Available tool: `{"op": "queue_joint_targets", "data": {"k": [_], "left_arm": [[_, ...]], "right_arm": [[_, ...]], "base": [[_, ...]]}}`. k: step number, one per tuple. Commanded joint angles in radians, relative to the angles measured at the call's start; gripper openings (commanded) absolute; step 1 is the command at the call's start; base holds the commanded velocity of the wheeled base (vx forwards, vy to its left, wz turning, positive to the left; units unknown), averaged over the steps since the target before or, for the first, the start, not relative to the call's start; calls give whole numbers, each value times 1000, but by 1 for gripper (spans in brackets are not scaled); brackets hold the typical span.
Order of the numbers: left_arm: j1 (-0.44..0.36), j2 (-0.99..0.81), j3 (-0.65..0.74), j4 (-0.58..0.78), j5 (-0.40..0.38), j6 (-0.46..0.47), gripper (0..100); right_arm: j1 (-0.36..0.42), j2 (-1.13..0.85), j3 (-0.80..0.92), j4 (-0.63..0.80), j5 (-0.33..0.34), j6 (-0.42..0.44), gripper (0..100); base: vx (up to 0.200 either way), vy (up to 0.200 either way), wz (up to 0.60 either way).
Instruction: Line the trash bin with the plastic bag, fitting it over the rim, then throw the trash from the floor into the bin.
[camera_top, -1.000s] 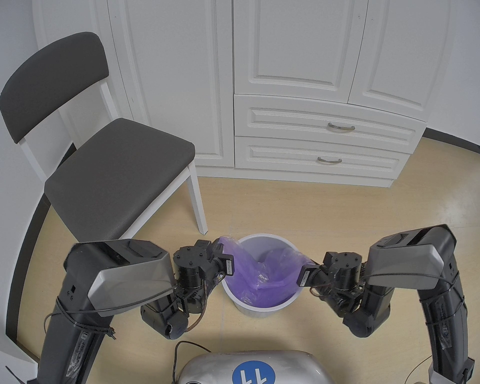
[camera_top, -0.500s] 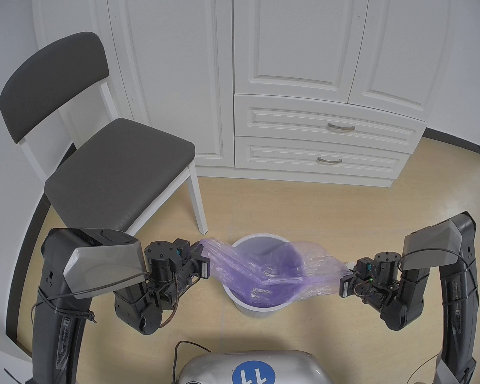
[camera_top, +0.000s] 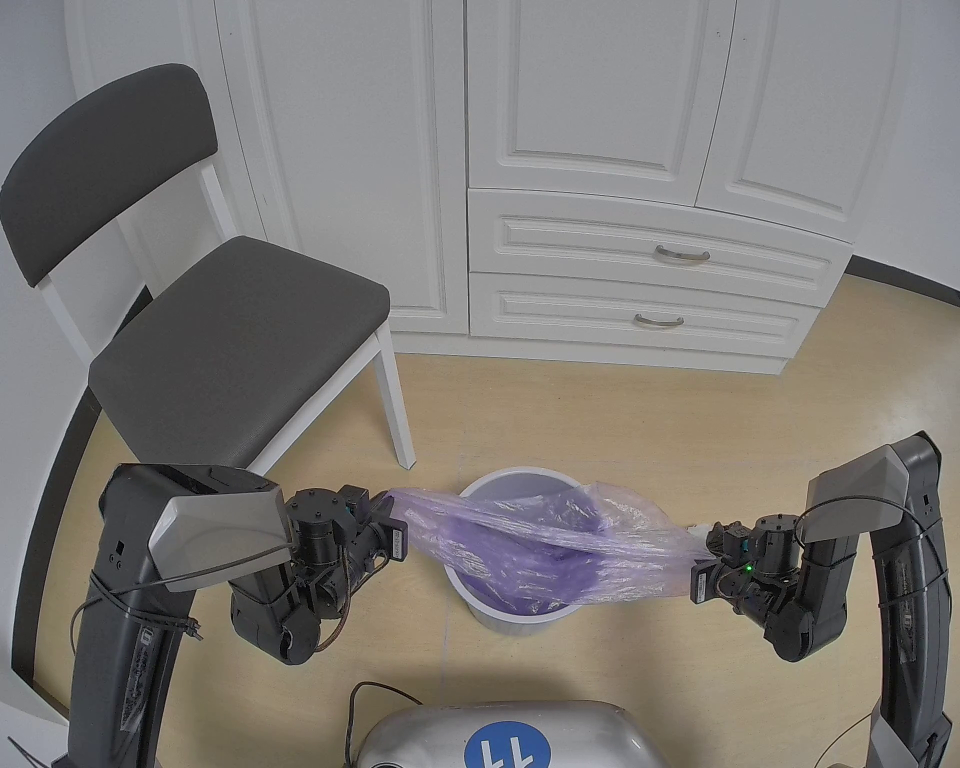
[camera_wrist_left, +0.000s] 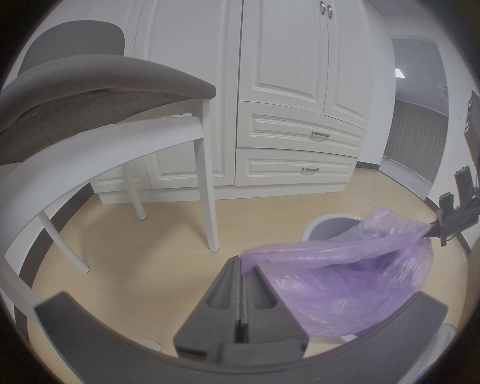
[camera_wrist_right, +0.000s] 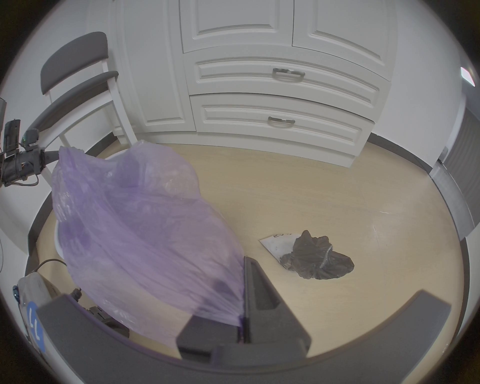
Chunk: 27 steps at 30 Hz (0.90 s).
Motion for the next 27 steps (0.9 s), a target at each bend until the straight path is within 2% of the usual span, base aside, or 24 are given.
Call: {"op": "queue_joint_targets", "data": {"k": [1, 13, 24, 27], "left_arm": [[8, 26, -8, -1, 1, 0, 0], [22, 32, -14, 2, -1, -2, 0], [26, 50, -34, -1, 1, -2, 0], [31, 43, -20, -3, -1, 0, 0]], "right_arm": [[-27, 36, -25, -18, 1, 0, 0], [-79, 82, -68, -18, 15, 0, 0], [-87, 93, -79, -18, 15, -1, 0], [-84, 70, -49, -18, 15, -35, 0]], "base": [[0, 0, 0], [0, 0, 0], [0, 0, 0], [0, 0, 0]]}}
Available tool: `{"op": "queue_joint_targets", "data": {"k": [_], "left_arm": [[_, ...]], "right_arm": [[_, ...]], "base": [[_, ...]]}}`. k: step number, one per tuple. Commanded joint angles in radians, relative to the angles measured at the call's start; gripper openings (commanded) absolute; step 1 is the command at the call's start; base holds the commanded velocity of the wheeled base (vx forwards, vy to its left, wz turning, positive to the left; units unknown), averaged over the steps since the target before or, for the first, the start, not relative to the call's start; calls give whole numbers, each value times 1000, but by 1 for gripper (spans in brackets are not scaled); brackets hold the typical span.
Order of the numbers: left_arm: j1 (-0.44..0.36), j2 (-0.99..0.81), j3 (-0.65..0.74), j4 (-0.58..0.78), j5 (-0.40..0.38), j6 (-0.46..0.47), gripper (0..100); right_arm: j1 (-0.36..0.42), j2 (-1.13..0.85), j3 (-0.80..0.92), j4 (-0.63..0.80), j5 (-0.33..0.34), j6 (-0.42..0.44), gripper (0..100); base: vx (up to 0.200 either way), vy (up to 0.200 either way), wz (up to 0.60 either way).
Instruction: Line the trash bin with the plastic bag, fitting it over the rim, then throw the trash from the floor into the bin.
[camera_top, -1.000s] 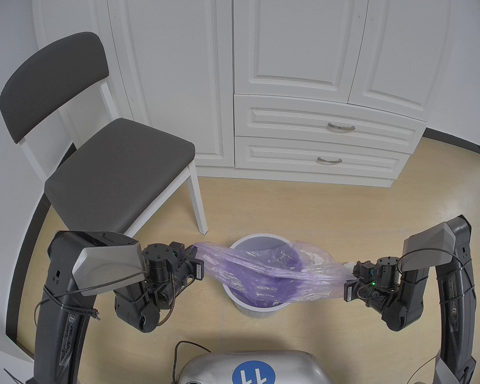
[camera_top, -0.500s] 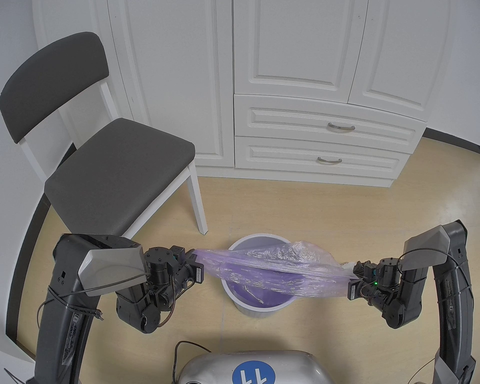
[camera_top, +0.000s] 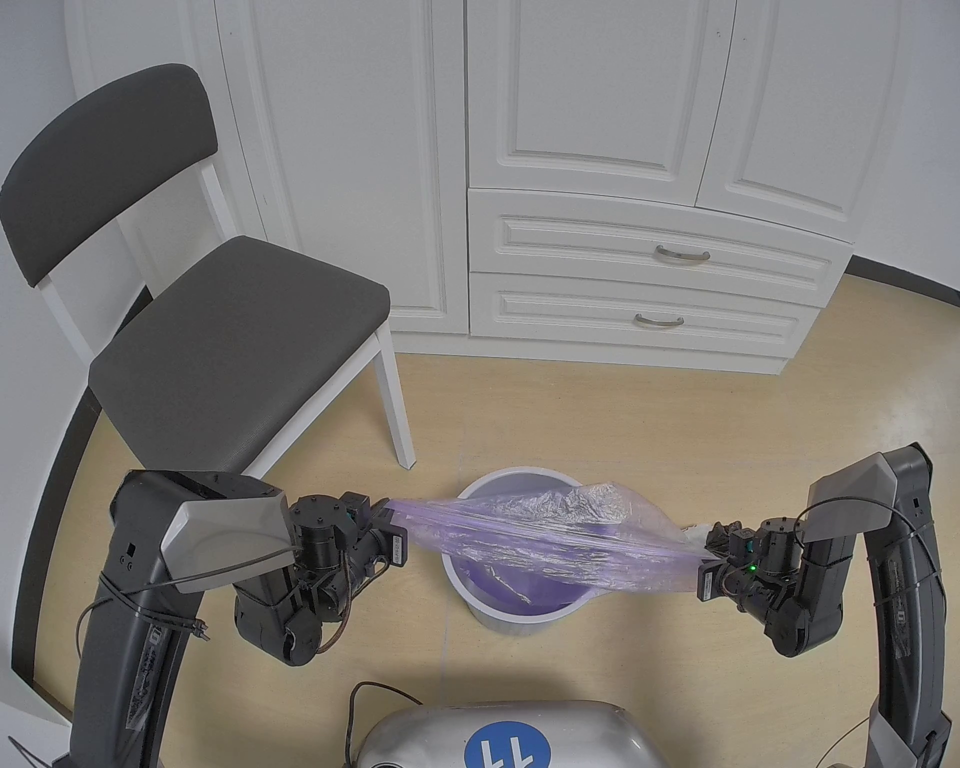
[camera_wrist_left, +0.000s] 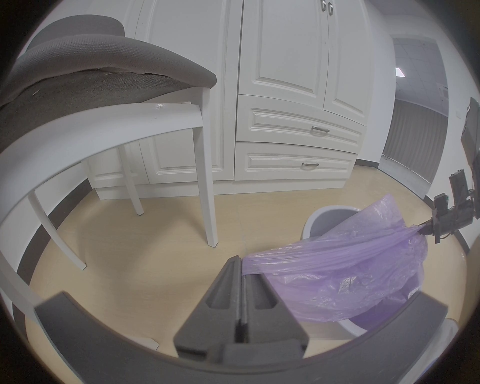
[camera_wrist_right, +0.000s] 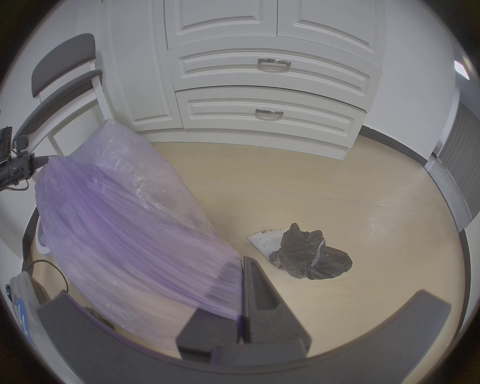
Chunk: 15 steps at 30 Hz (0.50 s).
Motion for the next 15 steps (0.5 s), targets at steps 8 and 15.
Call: {"op": "queue_joint_targets", "data": {"k": [8, 15], "left_arm": [[31, -76, 116, 3, -63, 23, 0], [87, -186, 372, 2, -323, 202, 0]], "right_arm": [[-2, -101, 153, -17, -3, -148, 0], [-5, -122, 301, -17, -2, -367, 0]], "base": [[0, 0, 0], [0, 0, 0]]}}
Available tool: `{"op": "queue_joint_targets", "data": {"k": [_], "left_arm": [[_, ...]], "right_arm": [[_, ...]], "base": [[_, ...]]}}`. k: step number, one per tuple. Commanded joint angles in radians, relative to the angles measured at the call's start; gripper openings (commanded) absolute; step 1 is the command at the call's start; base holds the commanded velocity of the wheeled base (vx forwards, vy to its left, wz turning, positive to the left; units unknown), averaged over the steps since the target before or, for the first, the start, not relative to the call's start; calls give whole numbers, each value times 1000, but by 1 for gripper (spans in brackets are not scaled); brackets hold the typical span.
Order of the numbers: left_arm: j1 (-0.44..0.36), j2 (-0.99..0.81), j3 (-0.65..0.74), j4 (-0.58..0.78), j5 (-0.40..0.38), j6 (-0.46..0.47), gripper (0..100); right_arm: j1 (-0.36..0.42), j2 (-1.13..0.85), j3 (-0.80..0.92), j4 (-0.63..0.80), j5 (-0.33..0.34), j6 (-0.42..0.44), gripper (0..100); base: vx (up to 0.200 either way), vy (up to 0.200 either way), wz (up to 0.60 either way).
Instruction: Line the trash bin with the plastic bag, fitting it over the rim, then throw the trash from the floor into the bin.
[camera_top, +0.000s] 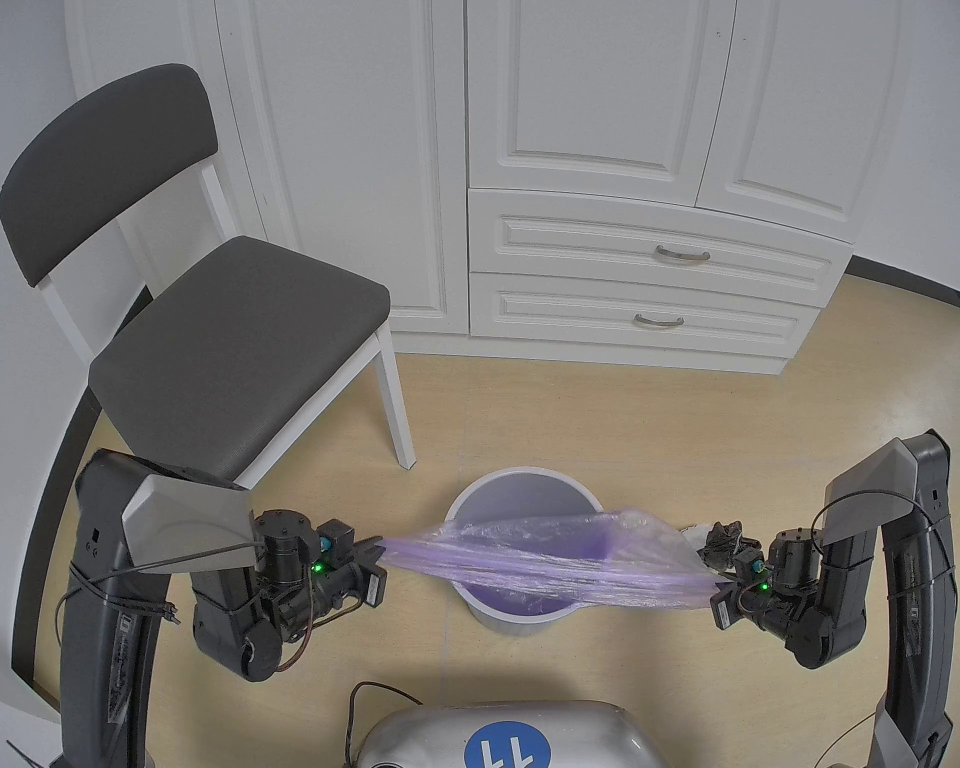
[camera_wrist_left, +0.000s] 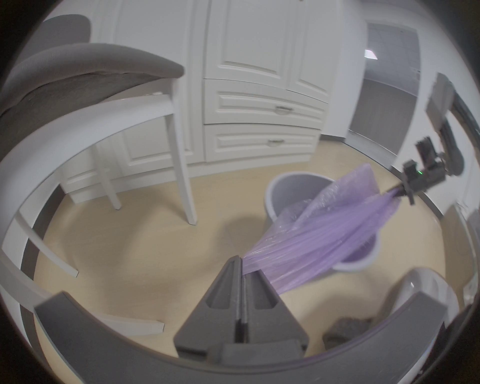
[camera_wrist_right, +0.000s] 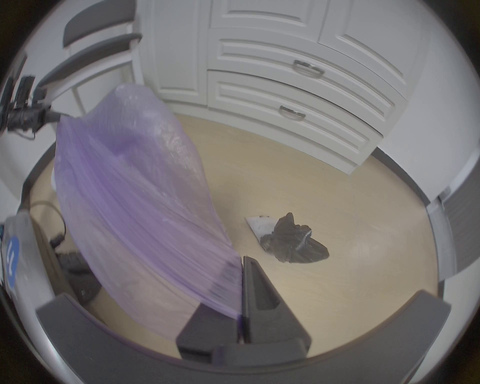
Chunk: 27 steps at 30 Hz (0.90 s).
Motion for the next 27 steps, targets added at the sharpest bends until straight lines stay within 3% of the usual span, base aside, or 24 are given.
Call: {"op": "queue_joint_targets", "data": {"k": [1, 9, 17, 21, 27], "left_arm": [[37, -94, 148, -3, -107, 87, 0], [32, -61, 149, -3, -115, 93, 0], [35, -48, 186, -3, -127, 165, 0], [49, -52, 230, -4, -204, 222, 0], [49, -48, 241, -3, -210, 223, 0]], "right_arm": [[-2, -33, 120, -17, 1, -115, 0], [-1, -35, 151, -17, 27, -138, 0], [10, -52, 214, -17, 55, -187, 0], [7, -58, 252, -17, 55, -252, 0], [11, -63, 283, -17, 56, -267, 0]], "base": [[0, 0, 0], [0, 0, 0], [0, 0, 0], [0, 0, 0], [0, 0, 0]]}}
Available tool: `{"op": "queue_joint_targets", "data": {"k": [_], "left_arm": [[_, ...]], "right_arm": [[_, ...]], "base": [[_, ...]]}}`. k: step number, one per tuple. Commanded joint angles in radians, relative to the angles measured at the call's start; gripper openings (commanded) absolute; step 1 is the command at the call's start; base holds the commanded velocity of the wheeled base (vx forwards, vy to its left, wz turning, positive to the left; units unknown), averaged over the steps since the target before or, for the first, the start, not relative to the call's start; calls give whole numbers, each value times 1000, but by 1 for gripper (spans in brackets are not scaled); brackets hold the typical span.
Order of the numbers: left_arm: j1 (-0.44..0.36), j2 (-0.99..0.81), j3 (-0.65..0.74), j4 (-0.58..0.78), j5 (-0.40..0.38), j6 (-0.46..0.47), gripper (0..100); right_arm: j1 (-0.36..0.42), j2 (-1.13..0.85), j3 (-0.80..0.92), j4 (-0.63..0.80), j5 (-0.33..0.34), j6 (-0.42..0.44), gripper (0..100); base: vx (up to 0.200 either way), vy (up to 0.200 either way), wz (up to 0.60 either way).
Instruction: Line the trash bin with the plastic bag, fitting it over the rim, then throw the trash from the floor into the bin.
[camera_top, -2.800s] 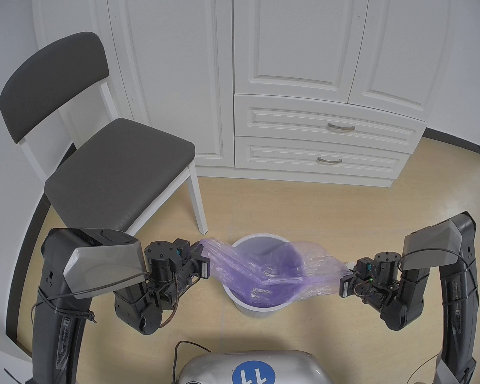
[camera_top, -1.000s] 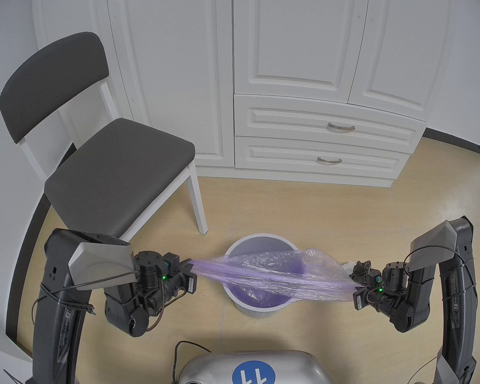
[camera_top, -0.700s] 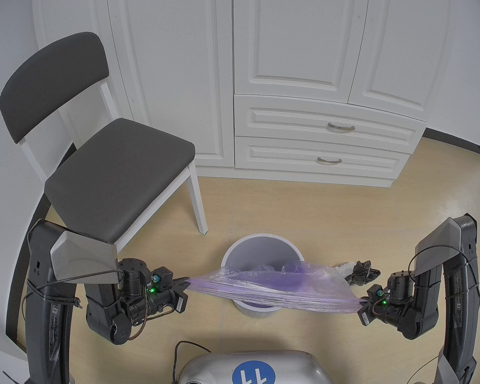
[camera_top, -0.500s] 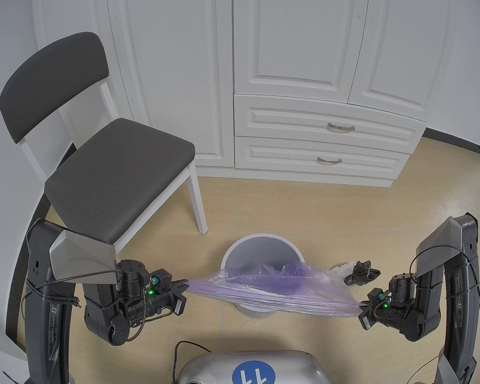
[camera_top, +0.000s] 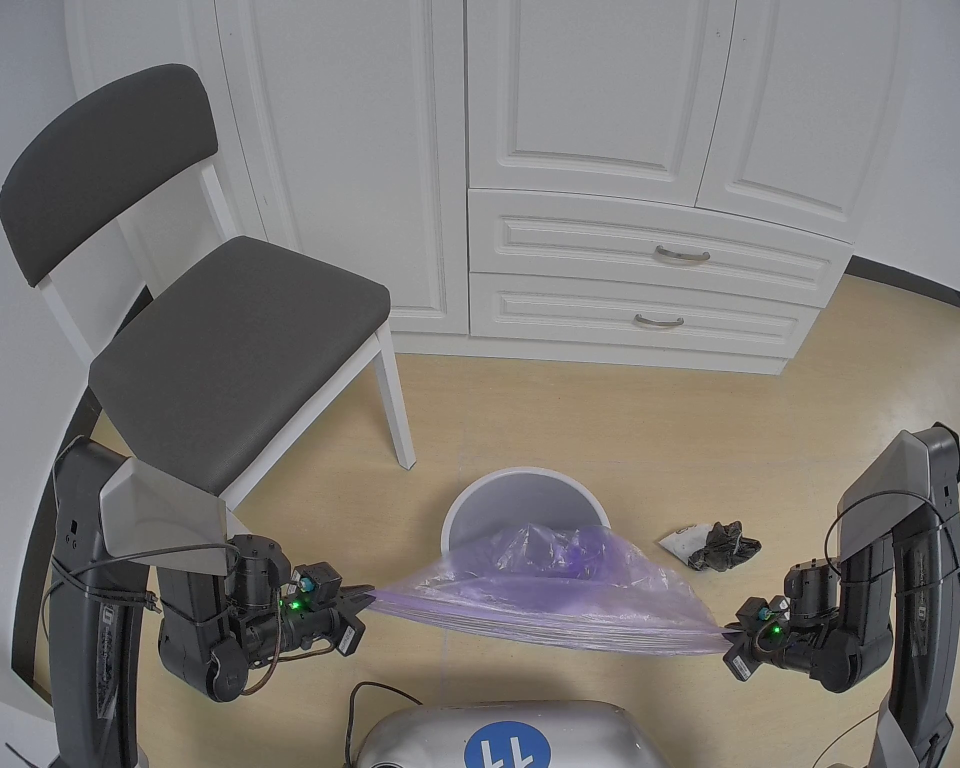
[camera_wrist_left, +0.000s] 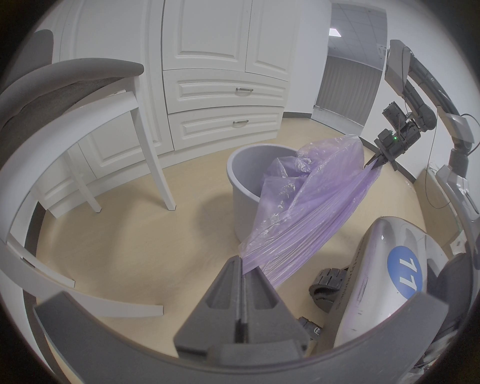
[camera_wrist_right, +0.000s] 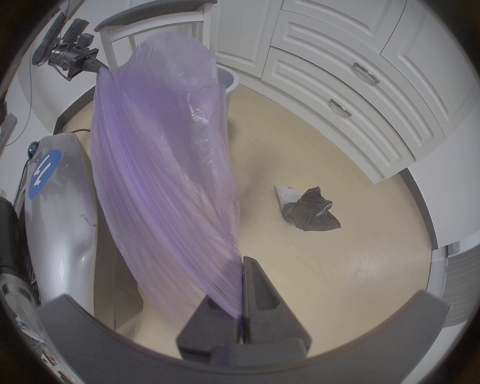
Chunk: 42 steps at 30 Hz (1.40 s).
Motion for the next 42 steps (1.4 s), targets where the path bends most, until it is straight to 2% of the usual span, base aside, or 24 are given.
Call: {"op": "queue_joint_targets", "data": {"k": [1, 5, 10, 21, 27, 34, 36, 37, 39, 42], "left_arm": [[0, 6, 10, 1, -1, 0, 0], [0, 3, 18, -1, -3, 1, 0], [12, -48, 55, 4, -46, 3, 0], [37, -77, 65, 7, -47, 20, 0], [0, 6, 58, 1, -43, 44, 0], [-23, 55, 2, 15, -29, 14, 0], [-23, 58, -27, 15, 25, 1, 0], [-23, 58, -27, 15, 25, 1, 0], [-24, 63, -68, 15, 100, -35, 0], [-24, 67, -88, 7, 160, -35, 0]], "right_arm": [[3, -8, 18, -18, 1, -9, 0], [3, -8, 27, -18, 1, -20, 0], [-4, -54, 55, -18, 2, -35, 0], [-43, -124, 109, -18, 18, -121, 0], [-44, -41, 78, -18, 18, -152, 0], [-32, 26, 1, -18, 10, -138, 0], [-30, 38, -28, -18, 10, -133, 0], [-30, 38, -28, -18, 10, -133, 0], [-21, 42, -57, -18, 7, -104, 0], [-9, 38, -82, -18, -10, -64, 0]], "base": [[0, 0, 0], [0, 0, 0], [0, 0, 0], [0, 0, 0], [0, 0, 0], [0, 0, 0], [0, 0, 0], [0, 0, 0], [0, 0, 0], [0, 0, 0]]}}
